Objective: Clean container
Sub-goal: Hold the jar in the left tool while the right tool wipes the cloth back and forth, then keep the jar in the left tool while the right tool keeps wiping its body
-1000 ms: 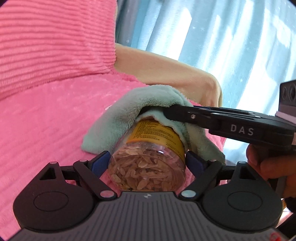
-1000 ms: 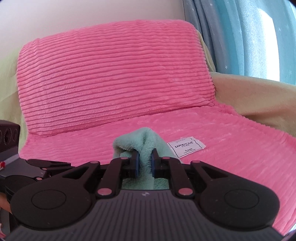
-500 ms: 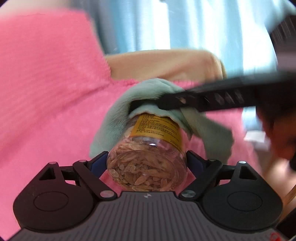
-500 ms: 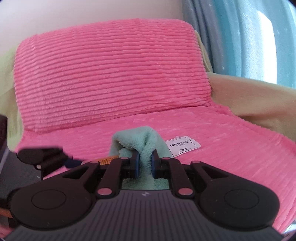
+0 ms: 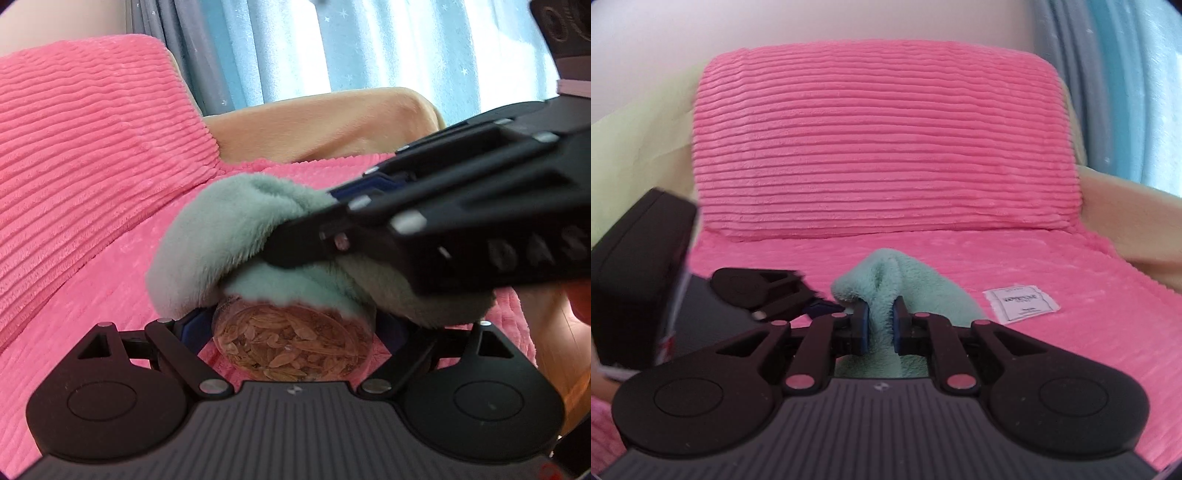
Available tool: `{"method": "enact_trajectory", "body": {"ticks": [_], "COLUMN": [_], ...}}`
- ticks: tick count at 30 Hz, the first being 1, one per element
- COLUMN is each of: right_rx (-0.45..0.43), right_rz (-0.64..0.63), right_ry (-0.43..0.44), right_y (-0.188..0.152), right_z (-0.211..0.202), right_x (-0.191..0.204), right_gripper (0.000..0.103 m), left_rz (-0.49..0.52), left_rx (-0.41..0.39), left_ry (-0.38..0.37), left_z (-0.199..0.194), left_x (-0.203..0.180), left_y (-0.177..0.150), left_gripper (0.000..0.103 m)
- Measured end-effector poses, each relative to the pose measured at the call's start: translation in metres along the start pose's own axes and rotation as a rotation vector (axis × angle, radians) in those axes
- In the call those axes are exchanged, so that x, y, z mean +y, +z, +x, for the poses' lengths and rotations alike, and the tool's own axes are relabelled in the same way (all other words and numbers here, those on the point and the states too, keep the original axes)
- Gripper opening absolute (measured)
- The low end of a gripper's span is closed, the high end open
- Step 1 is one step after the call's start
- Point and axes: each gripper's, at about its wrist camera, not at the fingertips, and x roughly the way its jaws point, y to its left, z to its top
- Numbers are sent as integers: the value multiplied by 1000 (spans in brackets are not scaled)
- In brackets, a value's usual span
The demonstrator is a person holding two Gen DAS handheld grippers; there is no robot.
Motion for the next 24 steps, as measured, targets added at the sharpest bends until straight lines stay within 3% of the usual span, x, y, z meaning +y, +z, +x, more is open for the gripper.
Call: {"method": "enact_trajectory", "body": {"ticks": [6,11,13,18,24], "right_rx": [0,4,5,9,14], "right_rz": [10,25,31,46,64], "right_ry": [-13,-6,-3,3,12], "right_y": [1,1,1,1,1], "right_z": [1,-1,-1,-3,-6], "right_x": [0,-1,-1,-1,-2], "right_gripper": [10,10,10,10,10], "left_rz": [31,-10,-71,-378,-461], "left_rx": [-2,8,0,-43,-10], "left_ry": [8,-9,-36,-167,-212], "left_z": [2,2,3,3,11], "left_x": [-4,2,11,52,62], "left_y": [2,3,4,2,-4], "left_gripper": [88,89,89,91,91]}}
